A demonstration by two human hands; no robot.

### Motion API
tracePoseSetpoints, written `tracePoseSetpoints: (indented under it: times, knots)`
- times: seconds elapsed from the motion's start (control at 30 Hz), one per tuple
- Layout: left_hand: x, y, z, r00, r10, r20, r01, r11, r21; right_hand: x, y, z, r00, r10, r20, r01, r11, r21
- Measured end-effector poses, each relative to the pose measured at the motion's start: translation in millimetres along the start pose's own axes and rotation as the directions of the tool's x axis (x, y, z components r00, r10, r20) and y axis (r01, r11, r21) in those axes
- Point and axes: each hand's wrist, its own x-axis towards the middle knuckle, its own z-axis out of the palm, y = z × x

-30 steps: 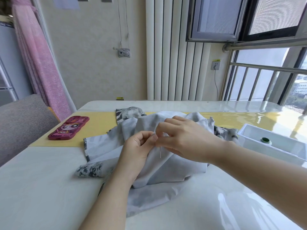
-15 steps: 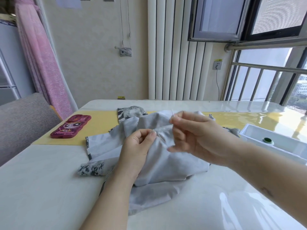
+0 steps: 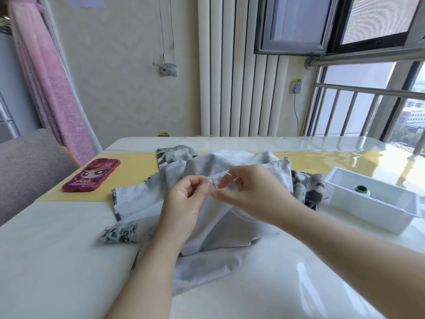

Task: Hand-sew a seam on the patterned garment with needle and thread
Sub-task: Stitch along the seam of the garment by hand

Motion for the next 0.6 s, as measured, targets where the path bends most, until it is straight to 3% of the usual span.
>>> tracePoseSetpoints:
  times: [0.17, 0.27, 0.33, 0.37, 0.43, 0.47, 0.5, 0.53, 0.57, 0.6]
  knots:
    - [2, 1, 0, 1.000, 0.024, -0.001, -0.024, 0.999, -0.023, 8, 4, 15, 0.997, -0.044, -0.065, 0.046, 0.999, 0.022]
    - [3, 0, -1, 1.000, -0.003, -0.014, 0.004, 1.000, 0.009, 3, 2, 10, 0.991, -0.073, -0.112, 0.102, 0.957, 0.271]
    - [3, -1, -3, 0.999, -0.013, -0.034, 0.015, 0.998, 0.054, 2, -4, 5, 0.977, -0.032, -0.211, 0.152, 0.798, 0.583]
    - [3, -1, -3, 0.999, -0.013, -0.037, 0.015, 0.997, 0.077, 3, -9, 1, 0.979, 0.010, -0.204, 0.151, 0.640, 0.754]
    - [3, -2, -4, 0.999, -0.007, -0.033, 0.010, 0.994, 0.113, 5, -20, -5, 0.999, 0.018, -0.037, 0.031, 0.255, 0.966]
    - [1, -2, -5, 1.000, -0.002, -0.029, 0.006, 0.992, 0.127, 5, -24, -8, 0.995, -0.028, 0.100, -0.097, 0.110, 0.989]
    - [2, -3, -5, 0.999, -0.002, -0.034, 0.007, 0.990, 0.139, 3, -27, -10, 0.958, -0.101, 0.267, -0.265, 0.029, 0.964]
    - [2, -4, -5, 0.999, -0.009, -0.042, 0.015, 0.990, 0.140, 0, -26, -11, 0.879, -0.190, 0.437, -0.443, 0.013, 0.896]
    - [3, -5, -5, 0.998, -0.023, -0.055, 0.029, 0.992, 0.123, -4, -24, -12, 0.760, -0.276, 0.588, -0.593, 0.073, 0.802]
    - [4, -5, -5, 0.997, -0.040, -0.067, 0.046, 0.995, 0.093, -8, -21, -13, 0.630, -0.330, 0.703, -0.682, 0.197, 0.704]
